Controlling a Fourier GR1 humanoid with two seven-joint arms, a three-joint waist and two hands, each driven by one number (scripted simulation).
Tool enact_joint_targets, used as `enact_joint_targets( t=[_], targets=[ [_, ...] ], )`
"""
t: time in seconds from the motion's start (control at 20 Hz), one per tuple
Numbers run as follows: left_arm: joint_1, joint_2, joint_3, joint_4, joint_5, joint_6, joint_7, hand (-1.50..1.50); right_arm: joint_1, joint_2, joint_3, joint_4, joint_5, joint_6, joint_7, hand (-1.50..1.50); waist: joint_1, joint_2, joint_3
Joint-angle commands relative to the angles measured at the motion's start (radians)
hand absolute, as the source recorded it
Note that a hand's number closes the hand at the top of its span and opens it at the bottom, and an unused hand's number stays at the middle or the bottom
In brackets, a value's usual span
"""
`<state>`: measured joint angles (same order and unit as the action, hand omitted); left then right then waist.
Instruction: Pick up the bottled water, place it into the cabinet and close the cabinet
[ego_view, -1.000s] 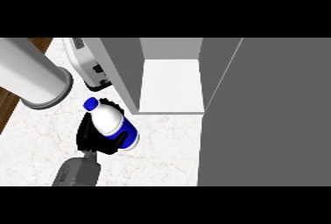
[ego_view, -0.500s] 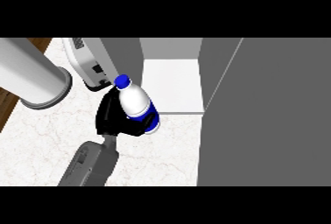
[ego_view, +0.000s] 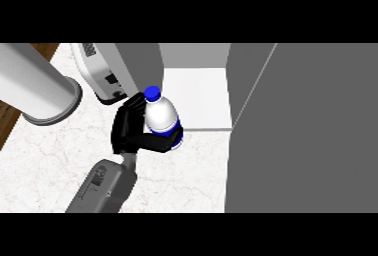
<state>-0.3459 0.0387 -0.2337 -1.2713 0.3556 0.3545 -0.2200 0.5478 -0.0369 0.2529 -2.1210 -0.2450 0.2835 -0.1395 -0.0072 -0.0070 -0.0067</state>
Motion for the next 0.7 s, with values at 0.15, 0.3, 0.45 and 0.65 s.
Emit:
enact_joint_targets(
  t=[0.15, 0.3, 0.45, 0.65],
  targets=[
    [-0.292, -0.033, -0.024, 0.144, -0.110, 0.119, 0.075, 1.50, 0.021, 0.002, 0.035, -0.011, 0.001, 0.009, 0.001, -1.50, -0.057, 0.014, 0.007],
    [-0.333, -0.030, -0.022, 0.144, -0.139, 0.191, 0.140, 1.50, 0.001, -0.006, 0.032, 0.010, 0.005, 0.019, -0.001, -1.50, -0.068, 0.017, 0.008],
    [-0.347, -0.005, -0.025, 0.136, -0.158, 0.217, 0.179, 1.50, -0.035, -0.029, -0.028, 0.029, -0.038, 0.036, -0.001, -1.50, -0.072, 0.021, 0.009],
    [-0.321, -0.011, -0.058, 0.198, -0.211, 0.265, 0.158, 1.50, -0.034, -0.012, -0.004, 0.044, -0.037, 0.036, -0.010, -1.50, -0.082, 0.026, 0.008]
  ],
)
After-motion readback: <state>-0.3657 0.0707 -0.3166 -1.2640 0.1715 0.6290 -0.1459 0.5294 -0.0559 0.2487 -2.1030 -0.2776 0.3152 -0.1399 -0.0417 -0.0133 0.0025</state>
